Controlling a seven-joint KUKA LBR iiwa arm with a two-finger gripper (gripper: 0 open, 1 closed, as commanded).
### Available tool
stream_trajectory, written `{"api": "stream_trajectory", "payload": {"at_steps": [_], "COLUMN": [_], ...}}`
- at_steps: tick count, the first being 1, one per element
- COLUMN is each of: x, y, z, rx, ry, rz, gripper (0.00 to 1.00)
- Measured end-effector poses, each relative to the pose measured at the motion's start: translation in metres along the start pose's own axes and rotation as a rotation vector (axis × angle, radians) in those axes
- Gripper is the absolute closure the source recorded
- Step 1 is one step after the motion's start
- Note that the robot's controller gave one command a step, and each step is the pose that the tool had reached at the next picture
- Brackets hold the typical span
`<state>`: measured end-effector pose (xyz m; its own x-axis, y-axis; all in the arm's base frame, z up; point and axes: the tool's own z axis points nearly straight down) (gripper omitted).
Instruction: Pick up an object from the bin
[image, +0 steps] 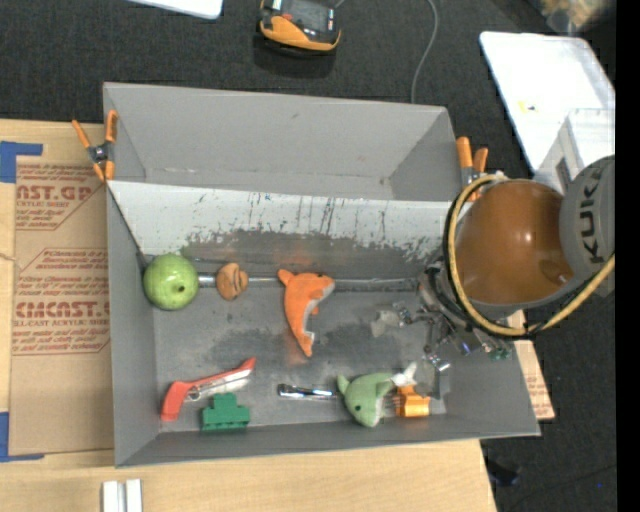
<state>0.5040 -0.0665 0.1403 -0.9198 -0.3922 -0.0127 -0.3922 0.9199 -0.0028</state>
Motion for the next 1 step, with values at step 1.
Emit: {"api": "stream_trajectory", "payload": {"at_steps": [1], "x": [0.017], "y": [0.003], "z": [0.0059], "rx": [-0.002], "ry": [0.009], "rz": [0.398], "gripper": [0.0]}}
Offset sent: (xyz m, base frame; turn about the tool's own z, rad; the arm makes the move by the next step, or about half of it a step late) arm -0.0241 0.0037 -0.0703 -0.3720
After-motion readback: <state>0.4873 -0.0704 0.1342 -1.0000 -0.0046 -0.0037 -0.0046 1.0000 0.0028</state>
